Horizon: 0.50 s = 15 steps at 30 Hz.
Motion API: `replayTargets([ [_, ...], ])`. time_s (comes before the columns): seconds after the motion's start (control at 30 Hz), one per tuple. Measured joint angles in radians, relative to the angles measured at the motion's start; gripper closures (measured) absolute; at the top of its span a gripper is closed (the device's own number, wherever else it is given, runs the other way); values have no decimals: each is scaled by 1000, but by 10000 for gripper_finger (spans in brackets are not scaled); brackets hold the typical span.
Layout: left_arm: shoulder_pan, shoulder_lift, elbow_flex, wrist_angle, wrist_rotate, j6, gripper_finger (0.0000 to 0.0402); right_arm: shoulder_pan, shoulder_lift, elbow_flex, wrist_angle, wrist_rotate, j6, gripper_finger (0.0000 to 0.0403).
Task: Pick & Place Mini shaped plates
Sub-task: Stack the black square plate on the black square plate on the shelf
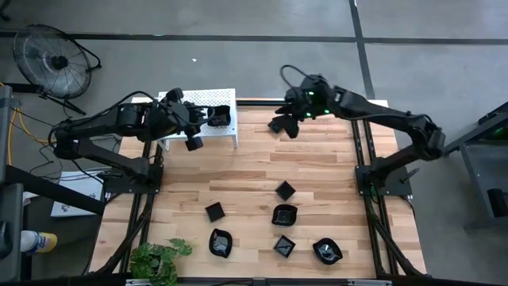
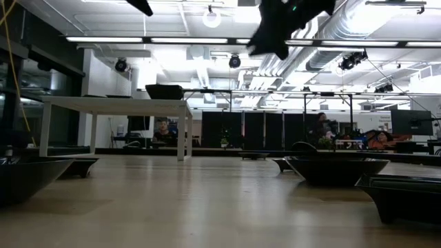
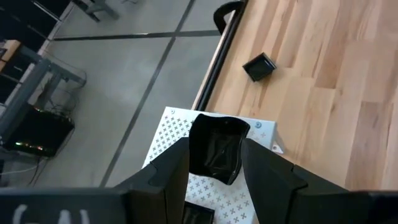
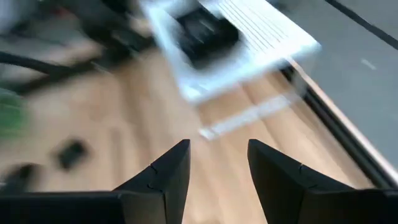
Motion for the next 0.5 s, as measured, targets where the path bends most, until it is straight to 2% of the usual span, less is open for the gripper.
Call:
replayTargets([
  [0.1, -13, -19, -1, 1, -28, 0, 259, 0, 80, 57, -98, 121, -15, 247],
  [0.2, -25, -51, -1, -2, -55, 8, 259, 0, 161, 88, -147, 195, 6, 247],
  [0.5, -68, -158, -1, -1, -70, 51, 259, -9, 371, 140, -192, 244, 155, 247],
])
